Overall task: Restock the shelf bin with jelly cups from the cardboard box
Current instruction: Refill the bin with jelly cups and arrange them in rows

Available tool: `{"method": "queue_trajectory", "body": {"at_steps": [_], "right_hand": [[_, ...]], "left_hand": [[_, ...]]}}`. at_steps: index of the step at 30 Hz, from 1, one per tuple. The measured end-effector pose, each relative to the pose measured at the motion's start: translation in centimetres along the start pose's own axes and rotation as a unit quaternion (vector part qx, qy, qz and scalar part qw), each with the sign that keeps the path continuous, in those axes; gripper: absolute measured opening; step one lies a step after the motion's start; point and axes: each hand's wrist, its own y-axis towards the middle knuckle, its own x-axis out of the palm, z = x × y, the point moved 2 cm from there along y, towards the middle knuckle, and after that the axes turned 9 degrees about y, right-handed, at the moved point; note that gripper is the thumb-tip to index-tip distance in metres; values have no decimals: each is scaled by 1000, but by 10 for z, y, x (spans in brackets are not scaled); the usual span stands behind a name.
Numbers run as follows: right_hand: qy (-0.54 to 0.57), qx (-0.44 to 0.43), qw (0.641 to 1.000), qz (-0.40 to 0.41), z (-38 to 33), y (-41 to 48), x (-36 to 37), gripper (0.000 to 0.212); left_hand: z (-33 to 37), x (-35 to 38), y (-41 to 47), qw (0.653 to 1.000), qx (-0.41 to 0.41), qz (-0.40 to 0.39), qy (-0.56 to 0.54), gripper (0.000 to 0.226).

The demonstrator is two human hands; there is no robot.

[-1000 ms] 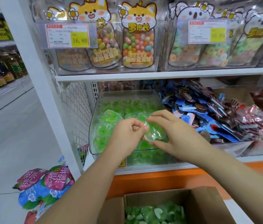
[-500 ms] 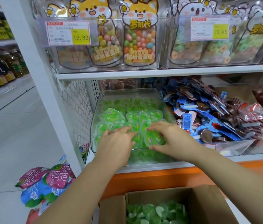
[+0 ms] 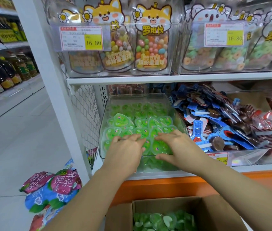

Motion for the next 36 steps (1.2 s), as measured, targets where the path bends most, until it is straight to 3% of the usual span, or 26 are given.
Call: {"method": "queue_trajectory", "body": {"at_steps": [2, 7, 10, 14, 19, 26, 30, 34, 36], "right_hand": [[20, 2, 1000, 13, -2, 1, -6, 63], [85, -23, 992, 91, -26, 34, -17, 41], [73, -1, 992, 102, -44, 66, -7, 31], [59, 65, 987, 131, -55, 104, 5, 36], [38, 135, 986, 85, -53, 125, 17, 28], [82, 94, 984, 129, -55, 125, 13, 8], [146, 53, 965, 211, -55, 103, -12, 3], [253, 67, 933, 247, -40, 57, -46, 15], [319, 95, 911, 245, -31, 30, -58, 10]], "left_hand": [[-4, -2, -1, 1000, -11, 18, -8, 39], [-31, -18, -3, 981, -85, 174, 23, 23], [-52, -18, -8, 972, -126, 195, 19, 23], [-66, -14, -11, 966, -147, 211, 3, 24], [-80, -8, -11, 961, -155, 230, -3, 24], [-85, -8, -9, 962, -156, 222, -25, 22], [-76, -20, -9, 954, -166, 211, -135, 31], [-41, -35, 0, 899, -149, 207, -355, 41], [-17, -38, 5, 891, -114, 195, -394, 43]]}}
